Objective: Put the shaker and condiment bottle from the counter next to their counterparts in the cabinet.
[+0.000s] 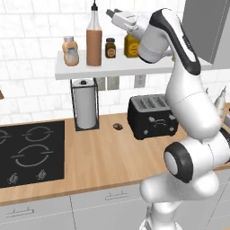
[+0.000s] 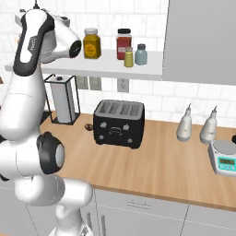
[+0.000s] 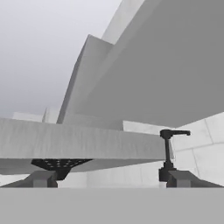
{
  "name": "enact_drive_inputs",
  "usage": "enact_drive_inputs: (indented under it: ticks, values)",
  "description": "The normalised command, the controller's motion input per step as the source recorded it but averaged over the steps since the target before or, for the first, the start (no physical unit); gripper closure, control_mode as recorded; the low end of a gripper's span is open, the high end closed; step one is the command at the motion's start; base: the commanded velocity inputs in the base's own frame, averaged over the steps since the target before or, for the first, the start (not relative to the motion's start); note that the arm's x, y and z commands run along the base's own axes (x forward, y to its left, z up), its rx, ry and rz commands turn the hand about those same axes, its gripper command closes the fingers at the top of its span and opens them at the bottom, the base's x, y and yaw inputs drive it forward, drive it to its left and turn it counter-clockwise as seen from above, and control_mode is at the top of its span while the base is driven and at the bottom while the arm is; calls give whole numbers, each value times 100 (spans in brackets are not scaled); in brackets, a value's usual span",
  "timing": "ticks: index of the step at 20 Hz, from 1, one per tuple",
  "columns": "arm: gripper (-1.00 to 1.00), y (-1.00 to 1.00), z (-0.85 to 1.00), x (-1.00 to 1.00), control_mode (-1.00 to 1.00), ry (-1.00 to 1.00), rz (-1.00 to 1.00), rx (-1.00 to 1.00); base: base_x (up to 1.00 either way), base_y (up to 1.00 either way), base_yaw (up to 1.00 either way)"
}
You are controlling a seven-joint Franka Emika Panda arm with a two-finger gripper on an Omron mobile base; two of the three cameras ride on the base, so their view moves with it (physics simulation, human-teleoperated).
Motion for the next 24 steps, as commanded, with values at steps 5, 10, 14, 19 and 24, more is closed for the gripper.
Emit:
enact_drive_inputs:
  ticks: [5, 10, 14, 19, 24]
  values:
    - [-100, -29, 23, -82, -100, 8, -17, 2, 0, 0, 0]
    - [-100, -45, -4, -100, -100, 10, -18, 5, 0, 0, 0]
    - [-100, -33, -21, -100, -100, 8, -16, 2, 0, 0, 0]
    - [-100, -8, -57, -95, -100, 19, -16, 0, 0, 0, 0]
    - [-100, -1, -72, -97, -100, 17, -22, 0, 0, 0, 0]
